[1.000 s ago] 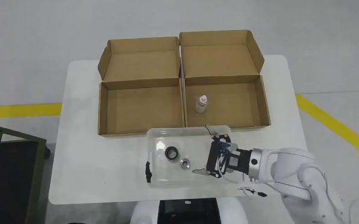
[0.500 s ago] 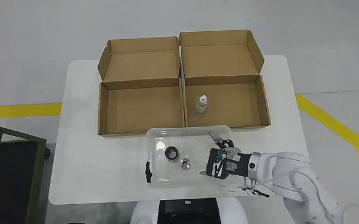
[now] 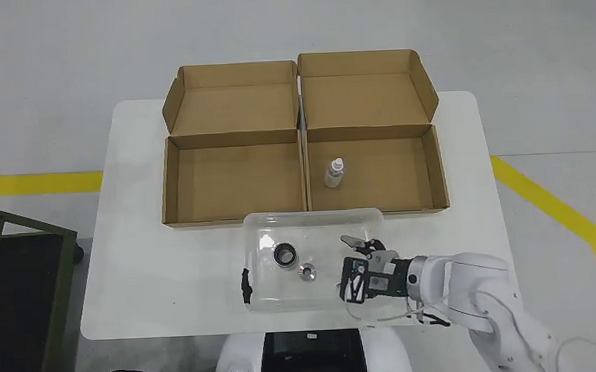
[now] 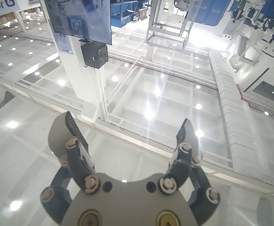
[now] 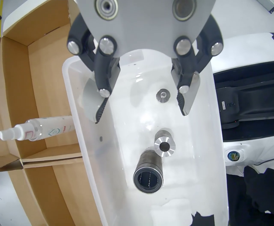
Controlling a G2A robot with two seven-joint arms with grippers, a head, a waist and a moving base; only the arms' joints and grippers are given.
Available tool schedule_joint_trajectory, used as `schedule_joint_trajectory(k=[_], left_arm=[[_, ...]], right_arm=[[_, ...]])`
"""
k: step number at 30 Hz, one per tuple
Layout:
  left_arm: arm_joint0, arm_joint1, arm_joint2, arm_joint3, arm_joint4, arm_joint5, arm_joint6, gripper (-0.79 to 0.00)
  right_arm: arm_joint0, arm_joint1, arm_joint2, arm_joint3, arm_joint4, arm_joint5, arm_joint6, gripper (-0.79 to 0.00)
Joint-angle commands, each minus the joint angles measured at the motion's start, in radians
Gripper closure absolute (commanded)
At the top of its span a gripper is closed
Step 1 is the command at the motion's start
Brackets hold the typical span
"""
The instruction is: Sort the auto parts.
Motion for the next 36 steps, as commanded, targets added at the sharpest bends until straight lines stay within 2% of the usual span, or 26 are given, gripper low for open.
schedule_joint_trajectory(k=[1,8,12,19,23,27,32,36], left_arm=[[0.0,0.0,0.0,0.0,0.0,0.0,0.0,-0.785],[0.0,0.0,0.0,0.0,0.0,0.0,0.0,-0.785],[0.0,0.0,0.0,0.0,0.0,0.0,0.0,-0.785],[0.0,0.0,0.0,0.0,0.0,0.0,0.0,-0.785],[0.0,0.0,0.0,0.0,0.0,0.0,0.0,-0.785],[0.0,0.0,0.0,0.0,0.0,0.0,0.0,-0.785],[0.0,0.0,0.0,0.0,0.0,0.0,0.0,-0.785],[0.0,0.0,0.0,0.0,0.0,0.0,0.0,-0.785]], right_arm=[[0.006,0.002,-0.006,0.002,0.001,-0.015,0.017,-0.563],[0.031,0.01,-0.029,0.008,0.021,-0.052,0.094,-0.505],[0.053,0.013,-0.047,0.02,0.044,-0.07,0.138,-0.499],[0.096,0.02,-0.098,0.044,0.051,-0.068,0.185,-0.563],[0.122,0.029,-0.138,0.065,0.043,-0.066,0.187,-0.554],[0.143,0.038,-0.168,0.078,0.034,-0.058,0.196,-0.505],[0.163,0.051,-0.199,0.092,0.02,-0.048,0.205,-0.406],[0.178,0.062,-0.218,0.094,0.02,-0.043,0.211,-0.388]])
